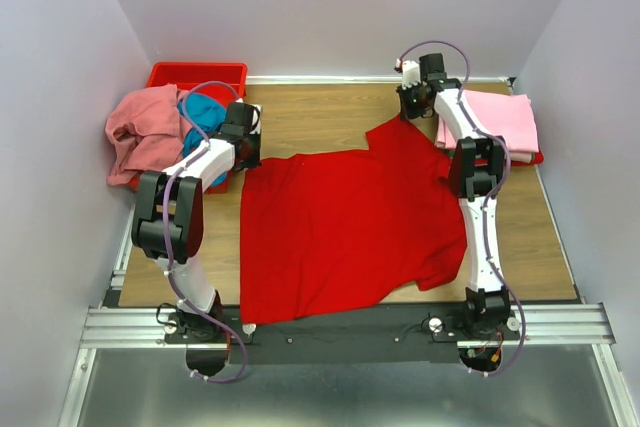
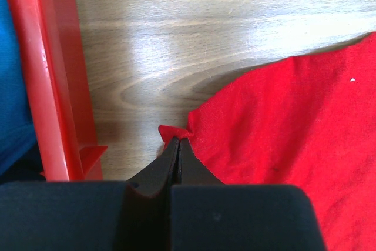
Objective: Fold and stack the t-shirts
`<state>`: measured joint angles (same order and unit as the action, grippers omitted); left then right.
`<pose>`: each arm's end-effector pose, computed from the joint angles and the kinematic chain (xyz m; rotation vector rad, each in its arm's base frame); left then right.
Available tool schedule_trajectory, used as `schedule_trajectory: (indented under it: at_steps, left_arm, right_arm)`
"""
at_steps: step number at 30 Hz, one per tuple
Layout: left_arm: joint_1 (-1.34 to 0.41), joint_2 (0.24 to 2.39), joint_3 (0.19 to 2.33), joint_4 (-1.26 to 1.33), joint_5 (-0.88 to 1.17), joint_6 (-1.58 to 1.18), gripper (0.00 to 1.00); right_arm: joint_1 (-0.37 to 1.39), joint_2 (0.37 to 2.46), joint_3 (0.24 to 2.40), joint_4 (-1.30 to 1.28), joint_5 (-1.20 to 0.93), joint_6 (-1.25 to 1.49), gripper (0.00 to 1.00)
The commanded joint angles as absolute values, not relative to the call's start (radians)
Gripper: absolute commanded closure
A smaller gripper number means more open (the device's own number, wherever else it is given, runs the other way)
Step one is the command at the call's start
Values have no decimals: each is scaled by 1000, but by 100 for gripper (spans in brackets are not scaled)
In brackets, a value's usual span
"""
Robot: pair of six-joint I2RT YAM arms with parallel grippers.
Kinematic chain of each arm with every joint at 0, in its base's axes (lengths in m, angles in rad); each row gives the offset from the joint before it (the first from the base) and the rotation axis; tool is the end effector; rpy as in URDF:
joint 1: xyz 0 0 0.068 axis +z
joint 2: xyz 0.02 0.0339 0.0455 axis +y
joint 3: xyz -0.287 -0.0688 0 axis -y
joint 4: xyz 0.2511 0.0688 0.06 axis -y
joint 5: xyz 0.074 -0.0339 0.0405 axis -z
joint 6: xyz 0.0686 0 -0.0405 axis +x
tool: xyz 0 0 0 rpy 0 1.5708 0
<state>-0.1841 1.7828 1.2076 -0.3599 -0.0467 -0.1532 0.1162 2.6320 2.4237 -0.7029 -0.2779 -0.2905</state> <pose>0.4020 -0.0716 0.1931 0.0195 2.5062 -0.0807 0.6081 0.0899 0.1497 -0.6095 2.3754 0.2683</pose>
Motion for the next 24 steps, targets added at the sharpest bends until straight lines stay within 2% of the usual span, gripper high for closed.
schedule_trajectory:
  at_steps: [1, 8, 14, 19, 24]
  left_arm:
    - [-176, 1724, 1210, -339, -17, -144, 100]
    - [-178, 1579, 1238, -328, 24, -163, 100]
    - [-176, 1396, 1238, -328, 31, -176, 100]
    - [-178, 1222, 1276, -311, 41, -195, 100]
    - [-181, 1085, 1382, -264, 64, -230, 100]
  right_arm:
    - [117, 2531, 2393, -706, -301, -305, 100]
    - [126, 2243, 2206, -698, -414, -290, 100]
    - [150, 1952, 2045, -699, -410, -319, 100]
    - [150, 1758, 2045, -707, -367, -379, 100]
    - [150, 1605, 2133, -744, -327, -446, 100]
